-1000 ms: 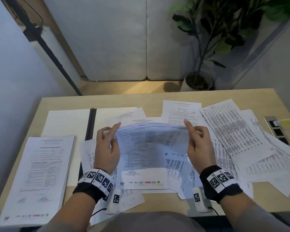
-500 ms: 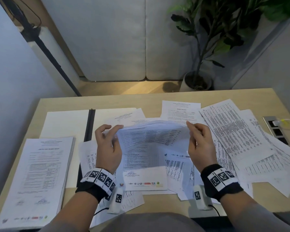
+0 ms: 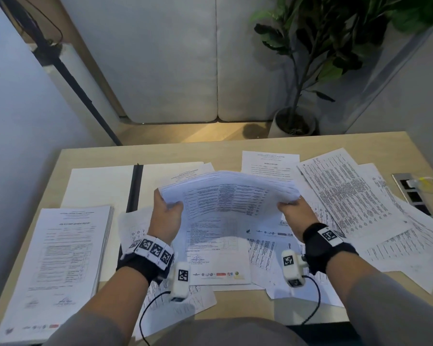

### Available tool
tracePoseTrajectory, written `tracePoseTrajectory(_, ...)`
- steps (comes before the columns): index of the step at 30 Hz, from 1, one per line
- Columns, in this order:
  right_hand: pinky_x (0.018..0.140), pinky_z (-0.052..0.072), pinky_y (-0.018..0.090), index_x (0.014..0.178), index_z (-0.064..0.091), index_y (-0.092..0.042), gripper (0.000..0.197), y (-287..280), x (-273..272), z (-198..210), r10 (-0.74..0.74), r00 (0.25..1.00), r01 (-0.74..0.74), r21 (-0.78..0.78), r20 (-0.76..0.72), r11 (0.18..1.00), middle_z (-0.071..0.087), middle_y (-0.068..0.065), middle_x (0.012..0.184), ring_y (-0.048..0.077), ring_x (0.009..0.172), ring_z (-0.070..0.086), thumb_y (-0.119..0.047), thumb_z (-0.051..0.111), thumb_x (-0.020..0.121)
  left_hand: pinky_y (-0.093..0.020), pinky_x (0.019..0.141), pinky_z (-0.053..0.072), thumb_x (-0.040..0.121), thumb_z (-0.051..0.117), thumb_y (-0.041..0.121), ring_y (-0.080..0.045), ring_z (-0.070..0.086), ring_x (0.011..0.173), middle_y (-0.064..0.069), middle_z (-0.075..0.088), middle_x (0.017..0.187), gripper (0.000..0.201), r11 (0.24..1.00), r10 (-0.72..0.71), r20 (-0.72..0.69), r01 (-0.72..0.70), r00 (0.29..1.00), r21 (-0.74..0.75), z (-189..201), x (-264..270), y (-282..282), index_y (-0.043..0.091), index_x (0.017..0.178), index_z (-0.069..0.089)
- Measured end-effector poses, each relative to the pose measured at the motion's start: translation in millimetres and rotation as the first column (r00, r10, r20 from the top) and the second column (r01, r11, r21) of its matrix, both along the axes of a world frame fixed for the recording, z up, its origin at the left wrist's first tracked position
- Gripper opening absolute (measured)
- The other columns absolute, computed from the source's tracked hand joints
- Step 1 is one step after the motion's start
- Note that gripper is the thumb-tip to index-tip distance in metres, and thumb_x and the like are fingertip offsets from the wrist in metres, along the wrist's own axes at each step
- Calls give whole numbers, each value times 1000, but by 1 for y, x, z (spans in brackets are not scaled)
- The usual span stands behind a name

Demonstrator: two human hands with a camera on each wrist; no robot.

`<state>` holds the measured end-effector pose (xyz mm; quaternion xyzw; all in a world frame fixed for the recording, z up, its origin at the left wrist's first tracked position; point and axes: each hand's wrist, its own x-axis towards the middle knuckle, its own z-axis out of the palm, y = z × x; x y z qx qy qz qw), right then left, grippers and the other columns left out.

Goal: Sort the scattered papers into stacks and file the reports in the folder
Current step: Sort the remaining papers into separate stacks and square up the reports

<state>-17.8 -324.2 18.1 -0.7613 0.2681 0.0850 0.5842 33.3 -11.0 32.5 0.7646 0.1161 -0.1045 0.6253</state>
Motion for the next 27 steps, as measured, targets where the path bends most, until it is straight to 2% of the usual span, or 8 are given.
tracePoseTrajectory(7, 94, 50, 34, 110, 66, -15, 31, 9, 2, 7, -81, 990, 77, 40, 117, 996, 70, 5, 110, 45, 125, 52, 6, 46, 98, -28, 70, 50, 96, 44, -8, -15, 62, 87, 2, 65, 107, 49, 998, 62, -30, -62, 998, 3, 7, -2, -5, 27, 130, 48)
tracePoseTrajectory(11, 106, 46, 31, 123, 65, -31, 38, 0, 5, 35, 87, 957, -53, -126, 276, 991, 70, -11, 121, -3, 113, 63, -1, 55, 103, -18, 56, 43, 90, 51, -11, -18, 52, 71, -8, 58, 103, 51, 994, 51, 80, -59, 995, 97, 16, -3, 22, 26, 125, 48)
tracePoseTrajectory(13, 93, 47, 22, 121, 66, -27, 34, -5, 11, 56, 209, 927, -138, -237, 311, 962, 72, -6, 116, -6, 102, 64, 0, 55, 102, -16, 81, 49, 90, 67, 2, -20, 58, 107, -5, 53, 131, 62, 945, -123, 215, 48, 969, 323, 29, -2, 37, 32, 139, 43)
tracePoseTrajectory(15, 77, 45, 13, 120, 66, -18, 37, -2, 17, 78, 325, 896, -206, -366, 301, 907, 73, 0, 109, 11, 95, 63, 7, 52, 98, -35, 118, 32, 85, 80, 37, -15, 30, 147, 5, 34, 156, 86, 786, -391, 239, 187, 889, 590, 49, -3, 35, 37, 154, 30)
tracePoseTrajectory(18, 70, 39, 6, 117, 64, -11, 39, 15, 28, 110, 471, 841, -281, -529, 267, 801, 69, 1, 106, 17, 95, 57, 11, 45, 91, -39, 123, 21, 78, 74, 69, -6, 23, 151, 14, 28, 163, 92, 641, -612, 161, 366, 775, 674, 85, -5, -2, 44, 154, 29)
tracePoseTrajectory(21, 69, 39, 32, 91, 56, -18, 32, 37, 36, 134, 572, 749, -298, -600, 334, 742, 59, -5, 85, 19, 83, 50, 11, 46, 83, -29, 79, 54, 93, 69, 48, 3, 66, 91, 20, 71, 102, 33, 729, -584, 158, 428, 797, 534, 90, 0, -23, 43, 124, 60)
tracePoseTrajectory(23, 76, 44, 42, 97, 59, -22, 31, 41, 42, 141, 549, 710, -169, -650, 441, 741, 60, -5, 92, 22, 89, 52, 5, 51, 84, -26, 57, 44, 98, 66, 40, 1, 52, 51, 16, 63, 64, 11, 823, -483, 183, 373, 856, 429, 90, 1, -27, 32, 104, 71)
tracePoseTrajectory(27, 114, 37, 46, 152, 36, -19, 79, 26, 40, 128, 185, 815, 168, -529, 550, 832, 44, 7, 147, 25, 136, 42, -16, 77, 84, -17, 56, 44, 95, 69, 38, -6, 52, 57, 7, 59, 62, 12, 946, -318, 181, 298, 931, 126, 90, 0, -22, 27, 90, 70)
